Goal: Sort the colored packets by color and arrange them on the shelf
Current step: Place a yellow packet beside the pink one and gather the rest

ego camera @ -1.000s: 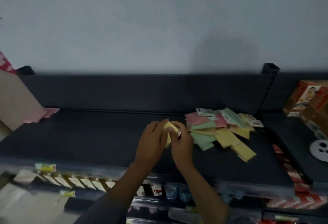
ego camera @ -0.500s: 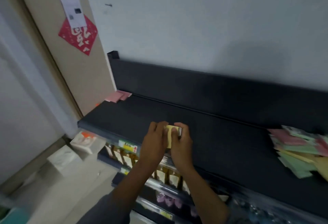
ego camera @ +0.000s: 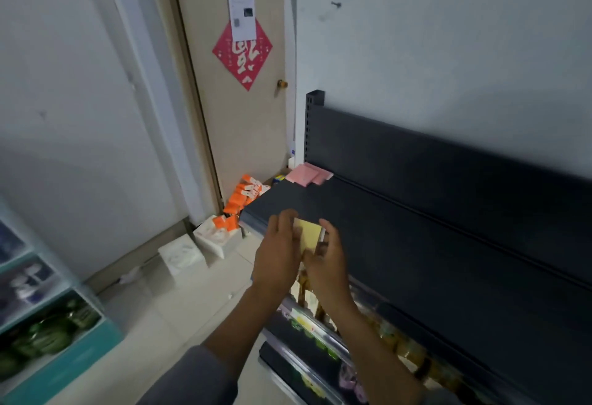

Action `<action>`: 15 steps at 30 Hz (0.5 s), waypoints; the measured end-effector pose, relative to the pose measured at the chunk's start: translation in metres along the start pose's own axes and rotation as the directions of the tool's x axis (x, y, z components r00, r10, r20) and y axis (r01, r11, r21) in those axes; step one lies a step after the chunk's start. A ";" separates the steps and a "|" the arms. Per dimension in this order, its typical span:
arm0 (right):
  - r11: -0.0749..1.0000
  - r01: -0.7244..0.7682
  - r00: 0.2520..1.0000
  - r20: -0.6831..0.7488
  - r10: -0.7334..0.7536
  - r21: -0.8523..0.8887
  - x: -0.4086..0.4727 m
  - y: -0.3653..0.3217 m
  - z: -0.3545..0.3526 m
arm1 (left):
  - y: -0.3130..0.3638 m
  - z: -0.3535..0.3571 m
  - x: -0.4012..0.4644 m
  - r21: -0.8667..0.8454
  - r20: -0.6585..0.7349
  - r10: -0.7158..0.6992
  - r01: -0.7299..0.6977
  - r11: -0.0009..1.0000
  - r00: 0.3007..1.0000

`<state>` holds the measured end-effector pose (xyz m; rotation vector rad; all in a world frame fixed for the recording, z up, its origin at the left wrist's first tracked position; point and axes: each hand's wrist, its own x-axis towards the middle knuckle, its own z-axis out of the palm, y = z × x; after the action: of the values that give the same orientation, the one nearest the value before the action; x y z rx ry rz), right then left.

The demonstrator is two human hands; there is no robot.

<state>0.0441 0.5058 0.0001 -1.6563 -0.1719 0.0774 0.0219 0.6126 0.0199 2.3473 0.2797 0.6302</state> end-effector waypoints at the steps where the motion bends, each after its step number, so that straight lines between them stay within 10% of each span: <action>1: 1.000 -0.003 1.000 0.012 0.003 -0.008 0.005 0.002 0.004 | -0.002 -0.001 0.003 -0.017 -0.016 -0.012 0.012 1.000 1.000; 15: 0.989 -0.022 1.000 -0.018 0.019 -0.148 0.147 0.012 -0.001 | -0.006 0.049 0.125 0.077 0.181 0.086 -0.101 0.992 0.980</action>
<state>0.1894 0.5274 -0.0039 -1.8067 -0.1513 0.0683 0.1540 0.6347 0.0294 2.4919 0.1187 0.4571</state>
